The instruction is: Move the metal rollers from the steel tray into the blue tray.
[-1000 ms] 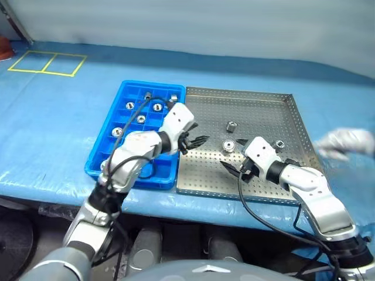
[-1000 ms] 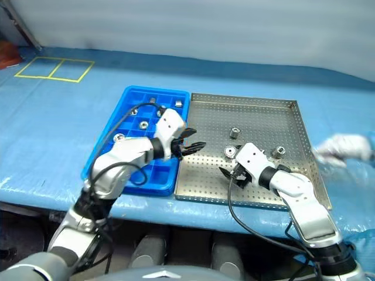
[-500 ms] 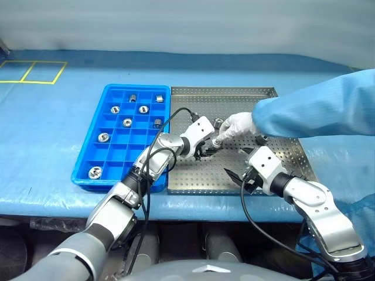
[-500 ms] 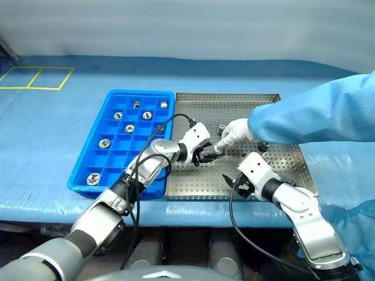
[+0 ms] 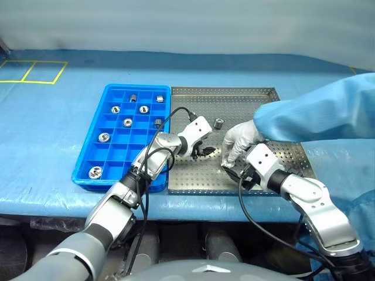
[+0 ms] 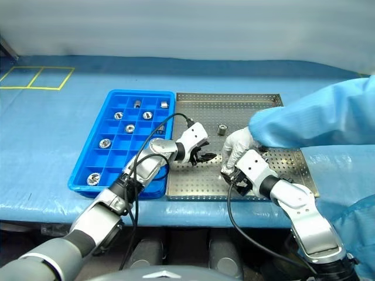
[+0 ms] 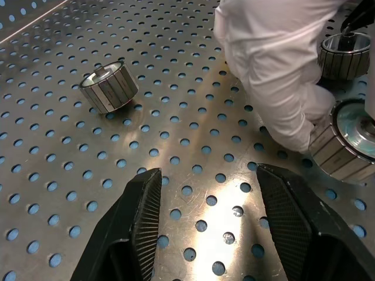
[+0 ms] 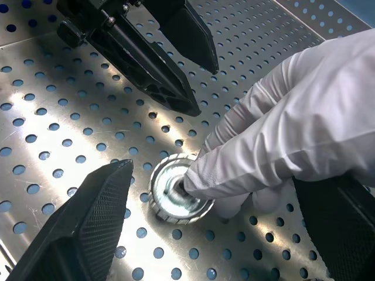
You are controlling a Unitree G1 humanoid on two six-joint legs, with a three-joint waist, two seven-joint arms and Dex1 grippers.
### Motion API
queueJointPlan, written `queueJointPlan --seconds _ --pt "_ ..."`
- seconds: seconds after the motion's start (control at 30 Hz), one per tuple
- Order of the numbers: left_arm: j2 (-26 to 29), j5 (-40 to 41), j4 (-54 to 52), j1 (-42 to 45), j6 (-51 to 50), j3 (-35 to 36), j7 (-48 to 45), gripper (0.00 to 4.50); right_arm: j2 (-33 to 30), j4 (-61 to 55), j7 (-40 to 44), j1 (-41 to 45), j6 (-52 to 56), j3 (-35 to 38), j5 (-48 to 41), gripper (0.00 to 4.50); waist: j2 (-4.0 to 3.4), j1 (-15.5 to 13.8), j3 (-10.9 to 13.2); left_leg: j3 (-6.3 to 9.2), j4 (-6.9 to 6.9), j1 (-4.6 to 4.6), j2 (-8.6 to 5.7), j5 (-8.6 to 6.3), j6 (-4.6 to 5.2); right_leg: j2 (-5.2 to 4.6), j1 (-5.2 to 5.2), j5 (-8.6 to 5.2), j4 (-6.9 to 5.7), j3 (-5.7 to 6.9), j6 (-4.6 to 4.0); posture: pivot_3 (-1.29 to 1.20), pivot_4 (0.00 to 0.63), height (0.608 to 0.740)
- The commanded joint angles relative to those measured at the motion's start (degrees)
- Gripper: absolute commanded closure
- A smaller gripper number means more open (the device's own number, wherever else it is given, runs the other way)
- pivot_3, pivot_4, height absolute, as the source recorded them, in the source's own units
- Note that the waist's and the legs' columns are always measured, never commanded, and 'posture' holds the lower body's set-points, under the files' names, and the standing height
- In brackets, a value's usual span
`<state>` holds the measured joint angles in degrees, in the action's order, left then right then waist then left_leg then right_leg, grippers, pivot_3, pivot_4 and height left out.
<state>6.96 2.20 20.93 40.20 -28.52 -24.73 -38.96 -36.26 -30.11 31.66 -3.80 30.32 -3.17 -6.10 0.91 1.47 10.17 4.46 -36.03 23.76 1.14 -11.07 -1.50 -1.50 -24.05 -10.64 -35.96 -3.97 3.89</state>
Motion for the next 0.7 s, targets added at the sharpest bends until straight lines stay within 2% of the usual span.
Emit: queueJointPlan --seconds 0.03,0.27,0.47,0.7 --pt "0.6 -0.1 -4.3 -0.2 -0.2 0.8 -1.2 1.73 0.0 -0.7 0.2 0.5 -1.4 0.6 0.2 0.0 0.0 -0.1 0.0 0.0 0.0 0.0 0.0 0.0 0.0 0.0 0.0 0.0 0.0 0.0 0.0 0.04 0.15 0.74" --pt "1.5 1.5 -7.8 -1.3 0.2 0.6 -5.1 1.73 -0.5 -3.6 2.5 -2.1 -2.5 3.0 -2.2 0.0 -0.01 -0.4 0.0 0.0 0.0 0.0 0.0 0.0 0.0 0.0 0.01 0.0 0.0 0.0 0.0 0.04 0.15 0.74" --pt "2.3 2.3 -10.6 -2.9 2.3 -3.4 -13.6 1.73 -3.3 -8.8 5.5 -7.4 -1.8 7.5 -4.5 0.0 -0.02 -0.4 0.0 0.01 -0.01 -0.03 0.0 0.0 0.0 0.0 0.04 0.0 0.01 -0.01 0.0 0.02 0.15 0.74" --pt "0.1 -1.0 -5.1 -1.3 5.5 -6.7 -14.3 1.73 -5.1 -12.3 5.7 -12.0 -0.7 11.1 -4.7 0.0 -0.03 0.1 0.0 -0.01 -0.12 -0.13 0.01 0.0 0.0 0.0 0.15 0.0 -0.01 -0.02 0.0 -0.03 0.15 0.74"
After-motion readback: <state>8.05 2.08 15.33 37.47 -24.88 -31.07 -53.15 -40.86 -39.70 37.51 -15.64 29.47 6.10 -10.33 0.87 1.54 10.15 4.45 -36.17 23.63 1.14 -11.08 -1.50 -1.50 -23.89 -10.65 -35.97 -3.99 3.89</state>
